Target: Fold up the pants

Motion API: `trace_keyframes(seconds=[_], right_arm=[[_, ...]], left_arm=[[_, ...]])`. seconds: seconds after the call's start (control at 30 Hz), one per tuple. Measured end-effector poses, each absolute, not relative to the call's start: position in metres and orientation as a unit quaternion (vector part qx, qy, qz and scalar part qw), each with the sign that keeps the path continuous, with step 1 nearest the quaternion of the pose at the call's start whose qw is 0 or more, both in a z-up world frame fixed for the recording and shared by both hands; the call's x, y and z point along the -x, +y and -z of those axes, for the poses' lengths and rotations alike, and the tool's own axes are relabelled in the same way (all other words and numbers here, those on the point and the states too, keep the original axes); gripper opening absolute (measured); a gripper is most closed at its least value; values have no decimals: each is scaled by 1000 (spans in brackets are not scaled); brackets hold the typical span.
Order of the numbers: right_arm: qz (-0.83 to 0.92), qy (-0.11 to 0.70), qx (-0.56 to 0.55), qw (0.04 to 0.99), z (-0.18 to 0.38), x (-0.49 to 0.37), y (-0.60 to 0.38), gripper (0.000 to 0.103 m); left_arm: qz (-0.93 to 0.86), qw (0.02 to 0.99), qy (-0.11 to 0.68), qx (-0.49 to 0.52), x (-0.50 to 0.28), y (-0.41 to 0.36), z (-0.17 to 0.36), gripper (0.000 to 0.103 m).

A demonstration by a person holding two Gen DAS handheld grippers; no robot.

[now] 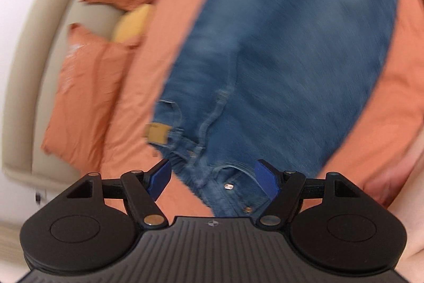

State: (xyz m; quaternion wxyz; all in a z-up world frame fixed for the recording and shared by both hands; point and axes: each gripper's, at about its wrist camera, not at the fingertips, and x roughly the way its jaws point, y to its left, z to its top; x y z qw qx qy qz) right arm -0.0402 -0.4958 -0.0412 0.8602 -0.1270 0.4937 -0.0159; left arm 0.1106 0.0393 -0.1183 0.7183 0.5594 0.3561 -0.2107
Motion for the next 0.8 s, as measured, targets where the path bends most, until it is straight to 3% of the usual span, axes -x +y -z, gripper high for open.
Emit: trace_keyframes(seconds=[0.2, 0.5, 0.8], right_arm=[[-35, 551, 169, 817, 106, 38, -508, 38], [-118, 586, 225, 769, 179, 29, -494, 38], [-151, 575, 291, 749, 214, 35, -475, 42]], left_arm=[[267, 635, 380, -618, -111, 31, 185, 86], [324, 531, 403, -672, -106, 28, 238, 89], [295, 533, 389, -691, -111, 39, 251, 102]])
